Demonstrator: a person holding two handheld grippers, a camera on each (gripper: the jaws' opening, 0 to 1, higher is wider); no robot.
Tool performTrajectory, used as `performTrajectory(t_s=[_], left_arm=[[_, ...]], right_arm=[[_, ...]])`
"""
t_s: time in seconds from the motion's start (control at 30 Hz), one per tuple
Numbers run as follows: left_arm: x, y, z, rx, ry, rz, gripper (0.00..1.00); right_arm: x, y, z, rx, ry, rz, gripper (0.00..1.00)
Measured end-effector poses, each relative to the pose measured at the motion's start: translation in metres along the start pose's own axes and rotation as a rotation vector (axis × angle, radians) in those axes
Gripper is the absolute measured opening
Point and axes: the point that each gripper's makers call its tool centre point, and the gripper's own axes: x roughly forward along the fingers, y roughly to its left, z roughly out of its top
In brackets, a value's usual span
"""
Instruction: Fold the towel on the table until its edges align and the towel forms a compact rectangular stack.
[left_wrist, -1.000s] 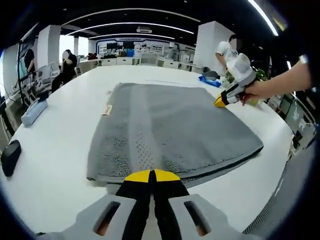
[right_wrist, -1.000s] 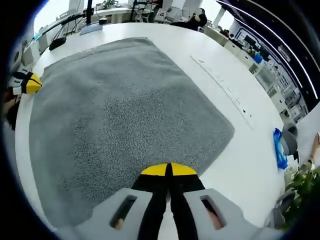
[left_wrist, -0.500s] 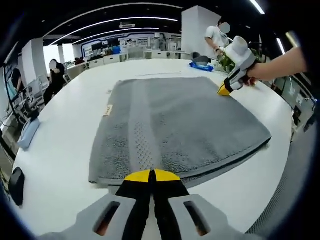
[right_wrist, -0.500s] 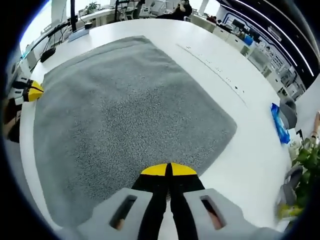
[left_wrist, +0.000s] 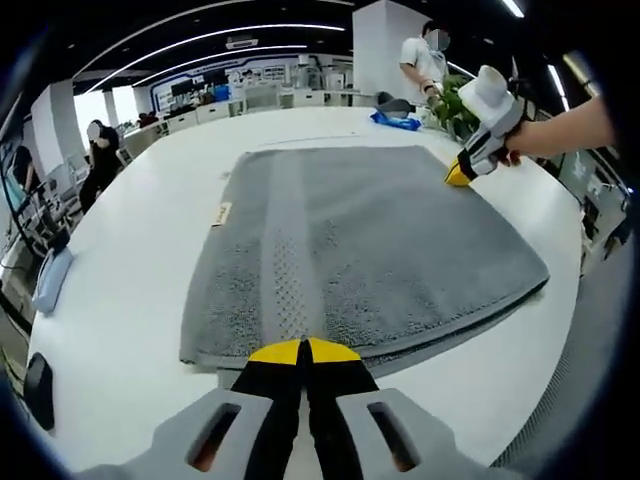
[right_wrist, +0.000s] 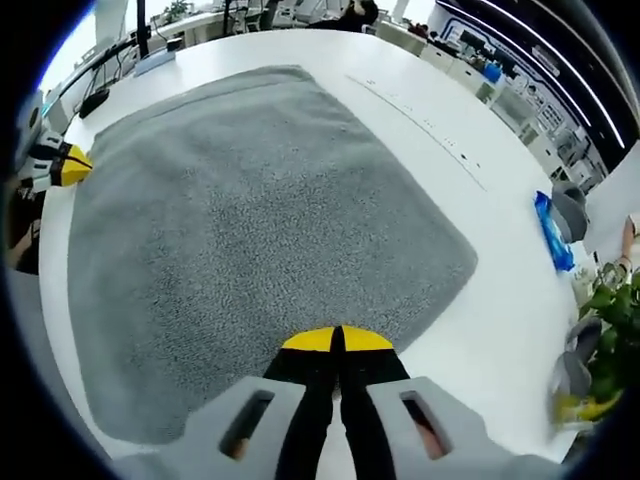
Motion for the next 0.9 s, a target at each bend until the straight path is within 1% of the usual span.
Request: performTrajectory(t_s=[0.23, 0.37, 0.53, 0.77, 0.83, 0.9], left_arm=[[0.004, -0.001, 0.004, 0.019, 0.020, -0.021, 0.00], [0.009, -0.001, 0.008, 0.017, 0.041, -0.047, 0.00], [0.013, -0.002, 0.011, 0.030, 0.073, -0.071, 0.00], [0.019, -0.005, 0.016, 0.076, 0.093, -0.087, 0.00], [0.020, -0.005, 0.018, 0.086, 0.096, -0.090, 0.00], [0.021, -0.006, 0.020, 0.092, 0.099, -0.094, 0.00]], right_arm=[[-0.001, -0.003, -0.006, 0.040, 0.016, 0.008, 0.00], [-0.003, -0.004, -0.011, 0.060, 0.021, 0.005, 0.00], [-0.005, -0.006, -0.016, 0.130, 0.017, 0.011, 0.00], [-0.010, -0.005, -0.025, 0.114, 0.032, -0.011, 0.00], [-0.011, -0.006, -0.028, 0.122, 0.029, -0.017, 0.00], [-0.012, -0.007, -0.032, 0.156, 0.019, -0.017, 0.00]])
